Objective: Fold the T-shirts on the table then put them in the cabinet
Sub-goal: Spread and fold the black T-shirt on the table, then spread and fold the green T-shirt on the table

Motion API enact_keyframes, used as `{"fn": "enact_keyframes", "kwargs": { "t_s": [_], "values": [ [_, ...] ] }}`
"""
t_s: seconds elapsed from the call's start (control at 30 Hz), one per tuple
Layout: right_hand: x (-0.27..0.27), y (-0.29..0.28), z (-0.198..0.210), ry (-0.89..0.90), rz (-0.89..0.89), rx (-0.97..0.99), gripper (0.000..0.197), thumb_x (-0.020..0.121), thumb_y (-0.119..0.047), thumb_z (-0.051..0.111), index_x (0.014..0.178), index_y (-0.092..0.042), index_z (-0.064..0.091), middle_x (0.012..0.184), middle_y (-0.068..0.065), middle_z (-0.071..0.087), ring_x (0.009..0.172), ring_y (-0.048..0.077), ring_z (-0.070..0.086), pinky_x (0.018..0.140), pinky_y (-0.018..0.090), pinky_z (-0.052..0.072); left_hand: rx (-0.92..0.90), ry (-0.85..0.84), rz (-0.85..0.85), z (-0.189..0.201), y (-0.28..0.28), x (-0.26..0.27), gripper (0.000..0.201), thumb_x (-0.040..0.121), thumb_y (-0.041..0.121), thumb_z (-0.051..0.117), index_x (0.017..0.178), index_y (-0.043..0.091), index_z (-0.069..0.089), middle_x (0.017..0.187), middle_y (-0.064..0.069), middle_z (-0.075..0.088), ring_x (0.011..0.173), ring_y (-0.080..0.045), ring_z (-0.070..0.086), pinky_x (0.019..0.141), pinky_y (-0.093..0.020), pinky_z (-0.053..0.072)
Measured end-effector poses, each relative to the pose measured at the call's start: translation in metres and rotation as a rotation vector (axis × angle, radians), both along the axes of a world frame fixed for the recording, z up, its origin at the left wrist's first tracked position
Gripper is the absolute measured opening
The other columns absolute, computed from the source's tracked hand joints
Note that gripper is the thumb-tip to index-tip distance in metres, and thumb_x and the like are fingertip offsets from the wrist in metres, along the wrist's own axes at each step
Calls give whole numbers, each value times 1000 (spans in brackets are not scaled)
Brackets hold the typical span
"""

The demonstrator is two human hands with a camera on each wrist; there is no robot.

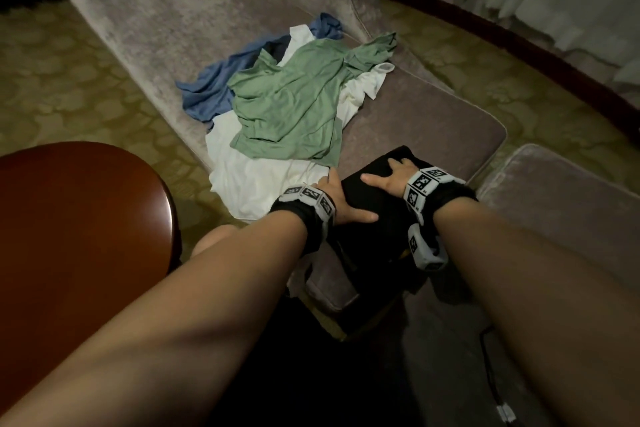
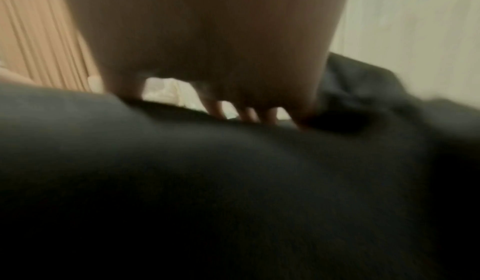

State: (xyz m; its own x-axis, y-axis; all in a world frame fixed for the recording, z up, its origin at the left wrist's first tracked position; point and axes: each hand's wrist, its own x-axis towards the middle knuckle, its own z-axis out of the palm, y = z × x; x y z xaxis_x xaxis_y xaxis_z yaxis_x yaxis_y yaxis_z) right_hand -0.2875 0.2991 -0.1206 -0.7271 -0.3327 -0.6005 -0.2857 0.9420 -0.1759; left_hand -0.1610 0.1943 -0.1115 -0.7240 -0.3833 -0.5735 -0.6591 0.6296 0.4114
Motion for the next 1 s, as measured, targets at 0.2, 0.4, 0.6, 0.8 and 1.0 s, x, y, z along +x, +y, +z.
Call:
{"fn": "enact_keyframes", "kwargs": {
  "t_s": [0.2,0.4,0.6,0.8,1.0],
  "values": [
    [4,-51,41,146,39,-256,73,86,-50,59,144,-11,37,147,13,39,131,32,43,105,38,39,-17,146,97,25,-55,15,109,69,63,72,149,8,21,153,-11,31,138,-27,35,110,-34,33],
    [31,-133,60,64,207,-309,46,92,-31,57,133,-9,53,138,11,52,126,28,49,106,32,38,-84,213,371,39,-127,46,77,87,47,64,146,10,31,147,-10,42,132,-29,43,105,-35,37],
    [60,-193,42,27,271,-244,45,100,-25,43,141,-8,44,148,13,39,135,29,38,112,32,30,-36,251,578,32,-181,81,62,90,42,60,141,13,41,140,-8,50,122,-27,52,103,-39,43],
    [71,-223,12,54,234,-315,41,104,-18,27,144,-12,37,151,10,36,139,26,30,117,35,12,-14,284,667,24,-207,102,50,93,36,58,137,12,47,129,-4,58,105,-21,59,91,-28,43],
    [64,-227,9,204,280,-231,31,93,-15,52,117,3,60,122,22,59,113,33,56,85,30,43,-24,304,704,17,-218,113,44,92,36,59,130,13,55,126,-3,60,108,-20,58,83,-23,41]
  ]
}}
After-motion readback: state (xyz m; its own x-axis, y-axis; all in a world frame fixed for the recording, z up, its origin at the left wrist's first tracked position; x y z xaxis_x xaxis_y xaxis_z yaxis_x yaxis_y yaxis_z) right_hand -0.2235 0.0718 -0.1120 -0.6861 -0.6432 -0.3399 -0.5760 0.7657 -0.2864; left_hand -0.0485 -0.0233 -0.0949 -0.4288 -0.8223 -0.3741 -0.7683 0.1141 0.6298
